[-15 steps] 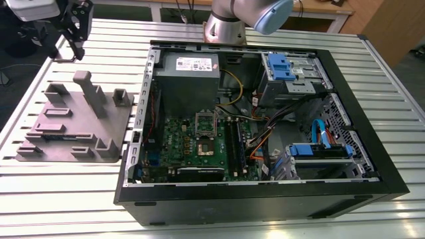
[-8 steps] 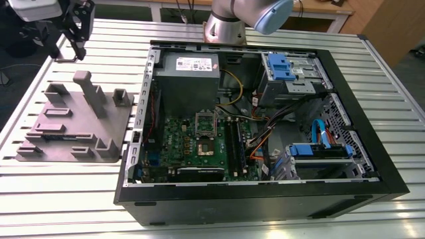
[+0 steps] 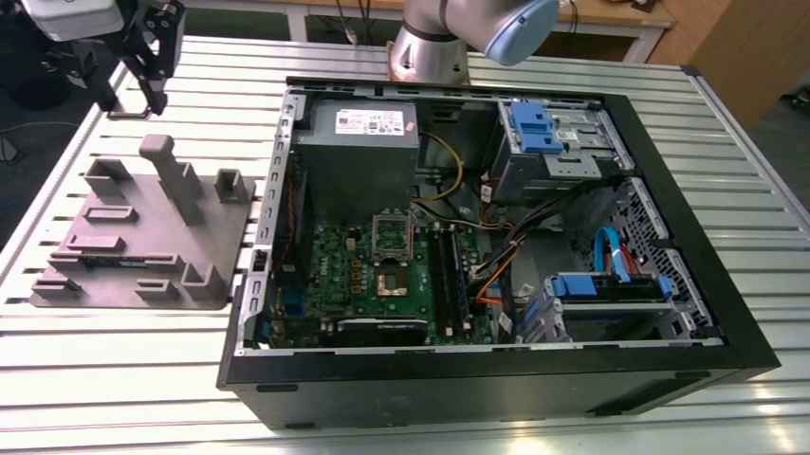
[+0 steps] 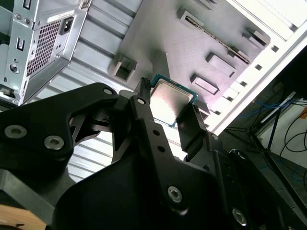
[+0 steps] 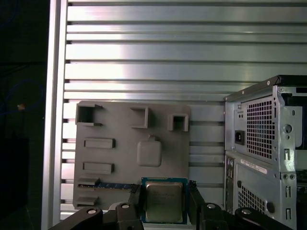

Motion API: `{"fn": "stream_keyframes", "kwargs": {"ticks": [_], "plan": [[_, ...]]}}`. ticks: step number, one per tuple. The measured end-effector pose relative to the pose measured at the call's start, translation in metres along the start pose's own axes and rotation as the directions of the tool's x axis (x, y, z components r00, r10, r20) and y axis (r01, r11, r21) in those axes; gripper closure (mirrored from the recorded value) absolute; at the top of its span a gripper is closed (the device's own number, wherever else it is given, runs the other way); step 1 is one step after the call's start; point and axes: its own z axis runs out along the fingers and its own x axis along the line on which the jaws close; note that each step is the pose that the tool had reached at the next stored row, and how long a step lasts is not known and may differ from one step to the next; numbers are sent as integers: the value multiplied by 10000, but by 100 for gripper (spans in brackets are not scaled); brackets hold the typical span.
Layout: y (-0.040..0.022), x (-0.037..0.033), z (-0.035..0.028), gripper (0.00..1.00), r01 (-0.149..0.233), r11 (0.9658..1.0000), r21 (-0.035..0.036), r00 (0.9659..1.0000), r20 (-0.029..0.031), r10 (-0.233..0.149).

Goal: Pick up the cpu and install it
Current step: 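Pick up the cpu and move it towards the insertion slot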

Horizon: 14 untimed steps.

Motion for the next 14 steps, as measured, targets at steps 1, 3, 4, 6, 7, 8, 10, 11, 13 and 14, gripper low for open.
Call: {"fn": "stream_keyframes", "kwargs": {"ticks": [1, 3, 4, 6, 7, 8, 10, 11, 13, 14], "plan": [[0, -3, 0, 53, 0, 10000, 0, 10000, 0, 0], [0, -7, 0, 53, -1, 10000, 0, 10000, 1, 1], [0, -9, 0, 53, 0, 10000, 0, 10000, 1, 0], [0, -23, -1, 53, 0, 10000, 0, 10000, 0, 0], [0, -32, 0, 53, 0, 10000, 0, 10000, 1, 0], [0, -33, -1, 53, 0, 10000, -1, 10000, 1, 0], [0, -37, -1, 53, 0, 10000, 0, 10000, 1, 0], [0, -40, -1, 53, 0, 10000, 0, 10000, 0, 0], [0, -44, -1, 53, 0, 10000, -1, 10000, 0, 0], [0, -47, -1, 53, 0, 10000, 0, 10000, 1, 0]]}}
